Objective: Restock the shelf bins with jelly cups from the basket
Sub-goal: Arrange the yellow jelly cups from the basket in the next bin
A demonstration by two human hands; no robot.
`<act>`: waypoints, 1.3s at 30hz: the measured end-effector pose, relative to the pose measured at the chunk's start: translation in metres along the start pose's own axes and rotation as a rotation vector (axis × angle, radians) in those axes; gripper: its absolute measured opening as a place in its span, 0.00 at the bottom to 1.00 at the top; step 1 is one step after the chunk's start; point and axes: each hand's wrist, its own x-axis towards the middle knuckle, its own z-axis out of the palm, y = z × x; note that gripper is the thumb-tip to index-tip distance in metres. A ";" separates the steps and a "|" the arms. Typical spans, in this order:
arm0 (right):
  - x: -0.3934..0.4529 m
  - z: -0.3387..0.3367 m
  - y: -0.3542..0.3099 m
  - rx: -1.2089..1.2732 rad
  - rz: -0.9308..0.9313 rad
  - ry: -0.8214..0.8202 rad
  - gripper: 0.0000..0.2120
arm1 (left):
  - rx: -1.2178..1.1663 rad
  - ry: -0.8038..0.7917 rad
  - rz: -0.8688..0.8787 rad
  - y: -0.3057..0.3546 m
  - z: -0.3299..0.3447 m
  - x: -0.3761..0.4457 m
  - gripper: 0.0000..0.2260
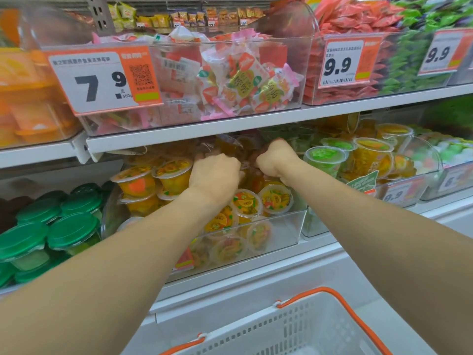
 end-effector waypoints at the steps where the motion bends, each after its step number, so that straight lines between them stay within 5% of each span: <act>1: -0.002 -0.003 -0.003 -0.109 -0.044 0.027 0.14 | -0.008 0.010 -0.014 0.000 0.001 -0.001 0.14; 5: -0.003 -0.006 -0.014 -0.346 -0.257 0.131 0.16 | -0.023 0.015 -0.042 0.000 0.002 -0.003 0.11; 13: 0.041 0.029 -0.028 -0.514 -0.449 -0.015 0.24 | -0.005 0.018 -0.071 0.003 0.007 -0.004 0.10; 24: 0.054 0.048 -0.041 -0.352 -0.437 0.220 0.17 | 0.009 0.034 -0.066 0.002 0.010 -0.005 0.12; 30: 0.049 0.044 -0.052 -0.427 -0.412 -0.055 0.21 | -0.021 0.014 -0.073 0.002 0.011 -0.004 0.11; 39: 0.043 0.049 -0.066 -0.461 -0.467 -0.040 0.19 | -0.050 0.038 -0.084 0.002 0.012 -0.005 0.10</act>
